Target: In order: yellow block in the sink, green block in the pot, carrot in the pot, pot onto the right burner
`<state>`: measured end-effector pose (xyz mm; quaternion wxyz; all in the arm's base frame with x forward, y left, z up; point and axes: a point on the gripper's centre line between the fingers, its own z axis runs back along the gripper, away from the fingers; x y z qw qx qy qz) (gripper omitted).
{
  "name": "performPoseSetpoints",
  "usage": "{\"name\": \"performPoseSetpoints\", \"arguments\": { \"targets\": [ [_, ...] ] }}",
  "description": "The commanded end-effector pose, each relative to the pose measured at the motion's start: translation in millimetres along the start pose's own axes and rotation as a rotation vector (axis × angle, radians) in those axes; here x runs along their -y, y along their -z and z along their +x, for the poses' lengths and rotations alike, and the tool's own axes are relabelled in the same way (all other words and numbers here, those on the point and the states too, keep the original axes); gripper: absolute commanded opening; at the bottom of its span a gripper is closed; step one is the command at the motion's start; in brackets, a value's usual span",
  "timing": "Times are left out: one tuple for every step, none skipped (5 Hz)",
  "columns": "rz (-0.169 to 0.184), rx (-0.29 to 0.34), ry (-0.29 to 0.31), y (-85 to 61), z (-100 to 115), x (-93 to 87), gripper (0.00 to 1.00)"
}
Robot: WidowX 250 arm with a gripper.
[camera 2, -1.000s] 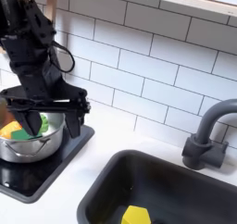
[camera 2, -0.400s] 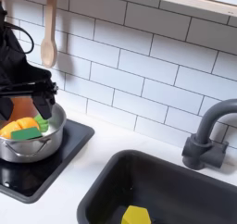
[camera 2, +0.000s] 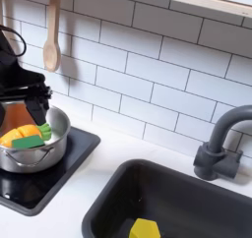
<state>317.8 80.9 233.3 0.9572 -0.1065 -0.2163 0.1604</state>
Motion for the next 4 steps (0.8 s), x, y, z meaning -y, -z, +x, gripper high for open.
{"name": "performPoseSetpoints", "arguments": {
  "targets": [
    [-0.015,-0.083,-0.012,4.9,7.5,-8.7,1.0],
    [-0.005,-0.078,-0.025,7.8,8.5,-11.0,1.0],
    [-0.007,-0.08,-0.019,7.7,8.1,-11.2,1.0],
    [-0.007,-0.081,-0.019,8.2,8.0,-11.3,1.0]
  ]
}}
